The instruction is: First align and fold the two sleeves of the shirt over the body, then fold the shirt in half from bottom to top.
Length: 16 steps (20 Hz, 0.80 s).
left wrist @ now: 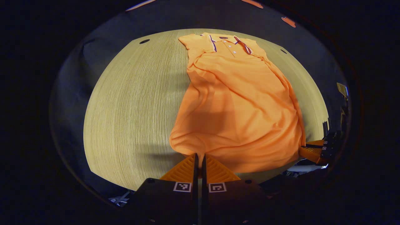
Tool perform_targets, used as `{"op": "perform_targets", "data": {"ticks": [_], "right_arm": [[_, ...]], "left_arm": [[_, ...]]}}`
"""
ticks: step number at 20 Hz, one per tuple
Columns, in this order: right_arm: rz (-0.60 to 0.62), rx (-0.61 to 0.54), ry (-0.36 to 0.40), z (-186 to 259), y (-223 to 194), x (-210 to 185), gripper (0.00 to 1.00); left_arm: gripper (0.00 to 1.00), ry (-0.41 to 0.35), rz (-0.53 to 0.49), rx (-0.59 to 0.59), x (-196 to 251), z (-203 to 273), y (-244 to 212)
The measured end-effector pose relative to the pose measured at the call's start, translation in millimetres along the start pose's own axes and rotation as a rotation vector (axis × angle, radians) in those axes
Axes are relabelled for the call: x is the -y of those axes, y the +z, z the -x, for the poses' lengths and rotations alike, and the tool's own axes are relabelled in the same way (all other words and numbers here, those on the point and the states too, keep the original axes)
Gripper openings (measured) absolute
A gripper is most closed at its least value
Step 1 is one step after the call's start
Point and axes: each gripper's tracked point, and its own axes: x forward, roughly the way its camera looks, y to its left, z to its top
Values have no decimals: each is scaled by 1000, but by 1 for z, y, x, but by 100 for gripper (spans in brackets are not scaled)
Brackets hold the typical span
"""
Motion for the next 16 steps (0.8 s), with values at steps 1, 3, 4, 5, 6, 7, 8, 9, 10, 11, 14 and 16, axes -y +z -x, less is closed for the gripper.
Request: {"op": "perform_targets", "data": {"ticks": [1,3,4,5,6,7,8,9,10,11,14,16], "right_arm": [[-38,15,19,1,8,-1,10],[-75,8,38,0,16,-1,9],[-63,-6,17,-2,14,5,8],[-42,-26,-32,-4,10,15,9],[-28,-13,-117,-7,10,31,8],[-18,-43,-109,-9,3,27,8],[-14,-92,-85,-8,-11,19,7],[-3,-99,-80,-6,-12,14,8],[21,-115,-109,-2,-14,18,18],[39,-123,-124,-5,-17,19,40],[95,-185,-168,2,-27,19,68],[112,-203,-182,2,-31,19,71]], "left_arm": [[6,-4,1,10,-2,2,4],[5,-6,-4,22,-3,3,11],[5,-6,-12,22,-3,2,12],[5,-9,-14,22,-2,2,14],[6,-13,-17,23,0,0,14],[6,-15,-19,22,0,0,14],[5,-14,-20,21,0,-1,14],[6,-13,-19,20,-2,-1,14],[6,-12,-18,17,-2,-1,14],[6,-11,-15,16,-2,-1,14],[6,-12,-9,5,-3,-3,13],[6,-11,-12,-2,-3,-4,12]]}}
